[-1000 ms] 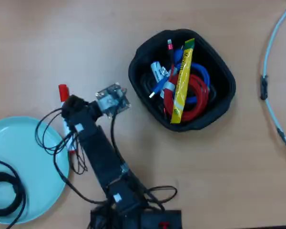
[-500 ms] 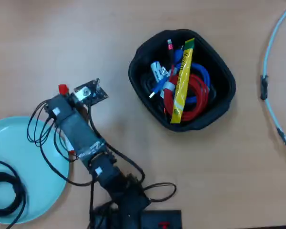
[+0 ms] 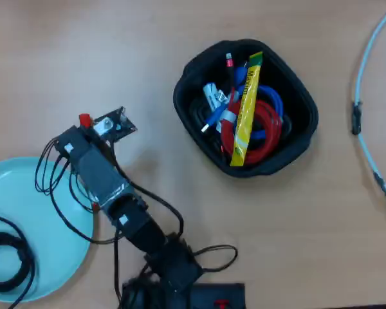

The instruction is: Pick up the red pen and put it in the black bowl

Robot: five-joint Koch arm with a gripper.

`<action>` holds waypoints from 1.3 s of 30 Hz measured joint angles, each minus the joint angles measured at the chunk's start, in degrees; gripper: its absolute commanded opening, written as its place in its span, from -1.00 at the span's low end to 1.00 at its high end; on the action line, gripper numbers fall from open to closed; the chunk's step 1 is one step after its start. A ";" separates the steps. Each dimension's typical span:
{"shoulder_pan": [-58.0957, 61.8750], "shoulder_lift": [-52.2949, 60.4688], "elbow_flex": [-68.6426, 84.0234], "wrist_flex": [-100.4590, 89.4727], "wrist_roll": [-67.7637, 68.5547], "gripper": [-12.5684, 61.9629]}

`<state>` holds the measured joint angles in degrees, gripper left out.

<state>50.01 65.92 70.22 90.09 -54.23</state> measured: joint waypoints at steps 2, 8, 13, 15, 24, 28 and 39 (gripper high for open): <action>-0.26 -1.58 0.00 -0.53 -0.09 0.26; -0.35 -5.27 -0.09 -1.93 -0.09 0.26; -0.44 -7.29 -0.09 -2.81 1.14 0.26; -0.44 -7.47 0.00 -3.78 3.69 0.26; -0.79 -7.73 -0.70 -5.71 7.65 -0.50; -1.05 -7.73 -1.14 -6.06 8.61 -0.88; -1.05 -7.73 -1.05 -6.06 12.92 -0.84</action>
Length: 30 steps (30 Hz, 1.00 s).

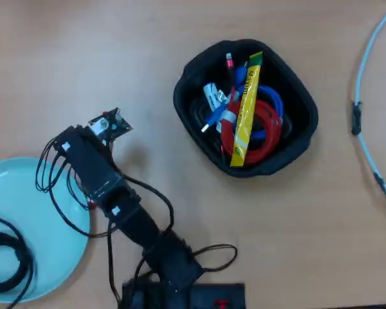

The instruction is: Pick up the red pen and put it in the black bowl

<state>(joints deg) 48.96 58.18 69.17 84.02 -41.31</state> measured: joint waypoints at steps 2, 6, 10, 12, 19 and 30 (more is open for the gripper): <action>0.00 0.09 0.79 0.00 0.88 -0.85; 0.70 0.26 2.72 -0.35 1.23 -0.85; 2.11 1.32 3.16 0.70 0.79 -0.85; 3.08 1.76 3.34 2.81 -1.58 -0.85; 5.63 5.71 5.45 8.26 -10.37 -0.85; 6.94 22.59 5.54 10.55 -6.68 -0.85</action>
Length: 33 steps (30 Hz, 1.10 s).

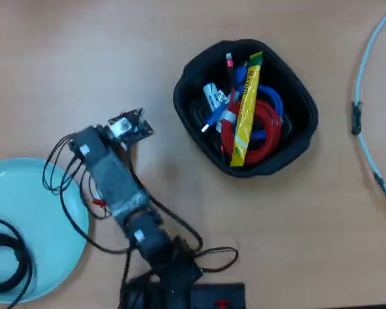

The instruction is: Pick up the red pen and put it in the black bowl

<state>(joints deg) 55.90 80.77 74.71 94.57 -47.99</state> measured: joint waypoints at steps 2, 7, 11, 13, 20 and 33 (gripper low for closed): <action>0.09 4.57 -0.09 0.53 0.09 -0.85; 2.64 11.25 -0.09 1.67 0.09 -0.84; 5.71 12.74 0.00 1.76 3.87 -0.85; 6.68 12.74 0.00 1.76 6.33 -0.85; 11.43 12.74 -0.09 1.23 16.08 -0.85; 19.95 12.74 -2.81 0.00 30.41 -0.84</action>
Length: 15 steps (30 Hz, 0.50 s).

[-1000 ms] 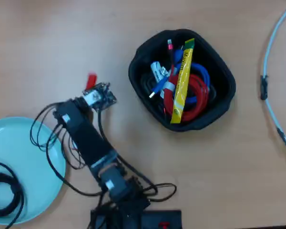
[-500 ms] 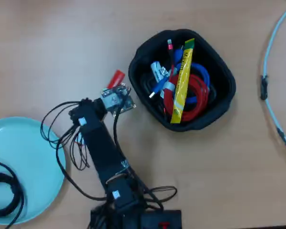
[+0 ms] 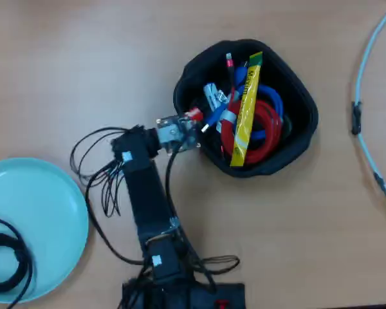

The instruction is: Pick up the red pen and put it in the black bowl

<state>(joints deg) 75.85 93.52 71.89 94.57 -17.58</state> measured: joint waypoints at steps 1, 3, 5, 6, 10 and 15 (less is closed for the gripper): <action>1.32 0.00 -1.41 -0.53 1.05 -0.85; 3.43 0.00 -3.16 -2.29 3.08 -0.85; 5.10 0.00 -3.08 -5.10 6.06 -0.85; 5.98 0.00 -3.08 -6.50 7.73 -0.85; 10.02 0.00 -3.08 -11.69 11.78 -0.84; 11.87 0.09 -3.08 -21.09 14.33 -0.84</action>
<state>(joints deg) 87.71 93.60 68.82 73.48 -3.25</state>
